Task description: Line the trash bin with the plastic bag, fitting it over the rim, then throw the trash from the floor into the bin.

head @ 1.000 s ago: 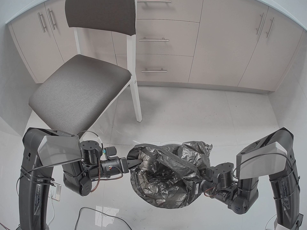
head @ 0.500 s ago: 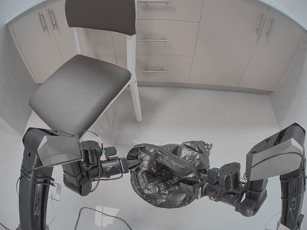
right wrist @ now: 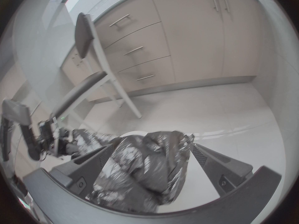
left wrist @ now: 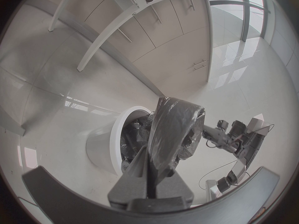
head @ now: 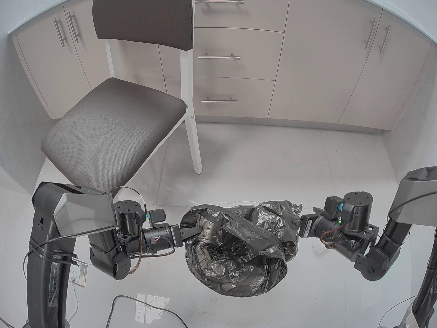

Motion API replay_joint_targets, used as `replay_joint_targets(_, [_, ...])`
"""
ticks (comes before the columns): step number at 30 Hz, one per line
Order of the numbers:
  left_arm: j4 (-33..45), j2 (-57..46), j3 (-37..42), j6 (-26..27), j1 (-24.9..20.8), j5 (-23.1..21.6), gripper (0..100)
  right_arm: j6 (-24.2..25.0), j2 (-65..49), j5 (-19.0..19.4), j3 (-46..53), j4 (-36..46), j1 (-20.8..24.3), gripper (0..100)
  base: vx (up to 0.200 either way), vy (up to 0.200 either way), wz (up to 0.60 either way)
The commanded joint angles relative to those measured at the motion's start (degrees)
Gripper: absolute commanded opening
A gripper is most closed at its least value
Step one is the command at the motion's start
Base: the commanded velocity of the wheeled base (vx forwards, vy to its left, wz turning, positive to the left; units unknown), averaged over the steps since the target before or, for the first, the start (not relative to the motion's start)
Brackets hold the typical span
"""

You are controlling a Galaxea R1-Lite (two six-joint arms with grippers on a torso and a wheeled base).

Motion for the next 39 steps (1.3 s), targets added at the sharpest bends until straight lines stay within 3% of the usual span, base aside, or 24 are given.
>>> replay_joint_targets(1, [0.0,0.0,0.1,0.0,0.0,0.0,0,1.4,2.7,-5.9,-11.7,9.5,-3.7,100,0.000,0.000,0.00])
replay_joint_targets(8, [0.0,0.0,0.2,0.1,0.0,0.0,0,1.5,9.1,-5.8,-31.0,32.5,-4.8,100,0.000,0.000,0.00])
replay_joint_targets(14, [0.0,0.0,0.2,0.2,0.0,0.0,0,1.5,14.9,-5.7,-45.5,46.5,-6.2,100,0.000,0.000,0.00])
replay_joint_targets(28, [0.0,0.0,0.2,0.2,0.0,0.0,0,2.6,22.2,-4.2,-60.0,55.5,-7.2,100,0.000,0.000,0.00])
replay_joint_targets(36, [0.0,0.1,0.2,0.2,0.0,0.0,0,3.6,22.3,-4.2,-60.4,56.4,-7.1,100,0.000,0.000,0.00])
replay_joint_targets(39, [0.0,0.1,0.2,0.2,0.0,0.0,0,3.9,21.4,-4.2,-60.4,60.3,-7.0,100,0.000,0.000,0.00])
